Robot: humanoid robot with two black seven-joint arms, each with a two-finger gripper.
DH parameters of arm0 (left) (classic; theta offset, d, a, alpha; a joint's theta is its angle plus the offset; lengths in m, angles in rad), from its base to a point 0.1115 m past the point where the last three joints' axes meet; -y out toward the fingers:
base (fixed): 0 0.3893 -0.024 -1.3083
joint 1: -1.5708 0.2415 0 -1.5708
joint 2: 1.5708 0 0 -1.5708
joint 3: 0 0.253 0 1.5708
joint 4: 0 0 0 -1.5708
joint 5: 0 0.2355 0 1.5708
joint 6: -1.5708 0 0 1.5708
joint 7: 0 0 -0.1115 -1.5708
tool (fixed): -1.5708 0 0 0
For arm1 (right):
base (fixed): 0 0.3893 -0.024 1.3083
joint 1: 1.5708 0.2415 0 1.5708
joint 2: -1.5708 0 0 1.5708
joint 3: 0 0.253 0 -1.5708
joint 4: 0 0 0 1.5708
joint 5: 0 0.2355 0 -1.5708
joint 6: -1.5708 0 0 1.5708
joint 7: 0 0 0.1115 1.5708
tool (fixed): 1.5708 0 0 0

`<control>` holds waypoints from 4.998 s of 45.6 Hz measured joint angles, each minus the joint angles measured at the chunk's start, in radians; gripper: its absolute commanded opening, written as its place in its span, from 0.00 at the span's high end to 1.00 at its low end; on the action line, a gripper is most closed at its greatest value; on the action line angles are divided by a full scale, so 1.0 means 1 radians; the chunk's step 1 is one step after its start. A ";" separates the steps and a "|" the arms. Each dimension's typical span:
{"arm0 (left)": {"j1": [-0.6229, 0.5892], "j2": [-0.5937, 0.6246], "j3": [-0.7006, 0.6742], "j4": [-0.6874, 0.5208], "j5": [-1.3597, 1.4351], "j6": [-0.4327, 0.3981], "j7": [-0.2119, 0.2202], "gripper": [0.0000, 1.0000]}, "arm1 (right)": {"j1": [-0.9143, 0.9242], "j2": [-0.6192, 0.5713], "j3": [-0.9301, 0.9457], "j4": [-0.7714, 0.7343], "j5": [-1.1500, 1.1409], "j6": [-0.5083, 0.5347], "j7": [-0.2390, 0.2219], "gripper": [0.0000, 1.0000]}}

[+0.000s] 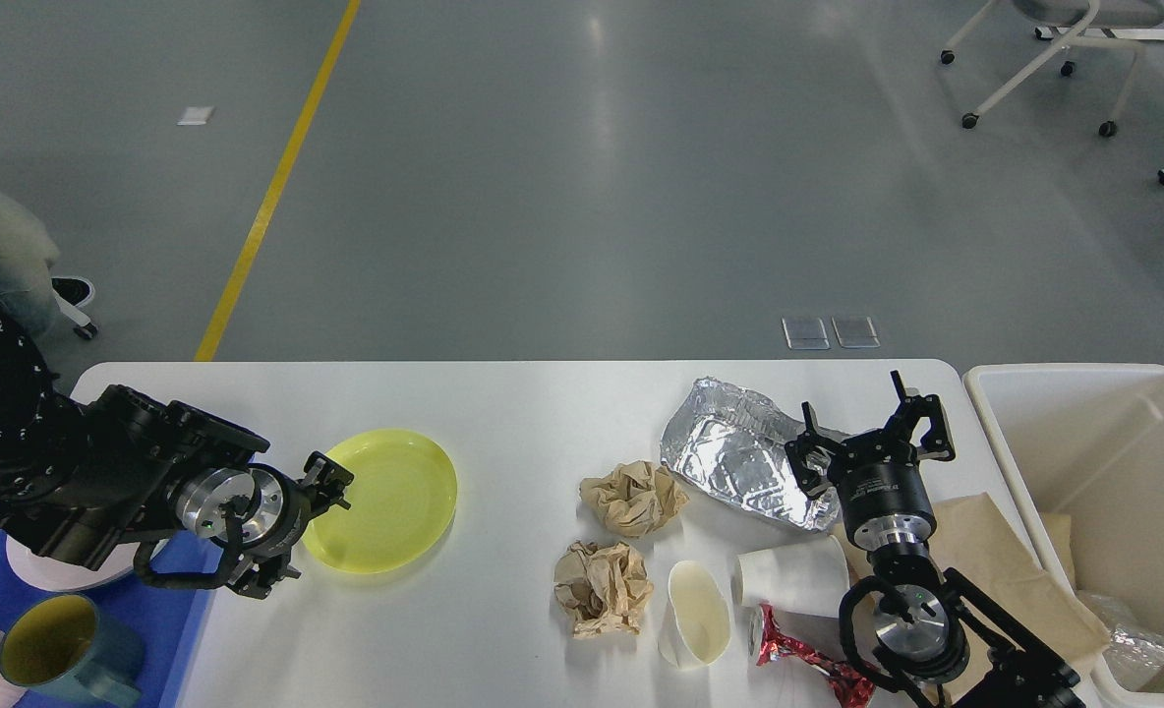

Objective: Tidy desktop
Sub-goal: 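Grasp the edge of the yellow plate with the left gripper, then lift the yellow plate and carry it over the blue tray, then lower the yellow plate onto the white plate and release it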

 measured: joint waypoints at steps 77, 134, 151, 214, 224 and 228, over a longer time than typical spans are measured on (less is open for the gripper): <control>0.097 -0.004 -0.056 0.081 0.105 -0.005 0.005 0.98 | 0.000 0.000 0.000 0.000 0.000 0.000 0.000 0.00; -0.402 0.080 0.065 -0.202 0.236 -0.310 0.085 1.00 | 0.001 0.000 0.000 -0.002 0.000 0.000 0.000 0.00; -0.877 0.168 0.222 -0.431 0.349 -0.504 0.054 1.00 | 0.001 0.000 0.000 -0.002 0.000 0.000 0.000 0.00; -0.255 0.647 0.218 0.236 0.622 -0.644 -0.098 1.00 | 0.000 -0.001 0.000 0.002 0.000 0.000 -0.001 0.00; 0.124 0.651 -0.072 0.496 0.622 -0.635 -0.068 1.00 | 0.000 0.000 0.000 0.002 0.000 0.000 0.000 0.00; 0.226 0.633 -0.159 0.564 0.622 -0.624 -0.055 1.00 | 0.000 0.000 0.000 0.002 0.000 0.000 0.000 0.00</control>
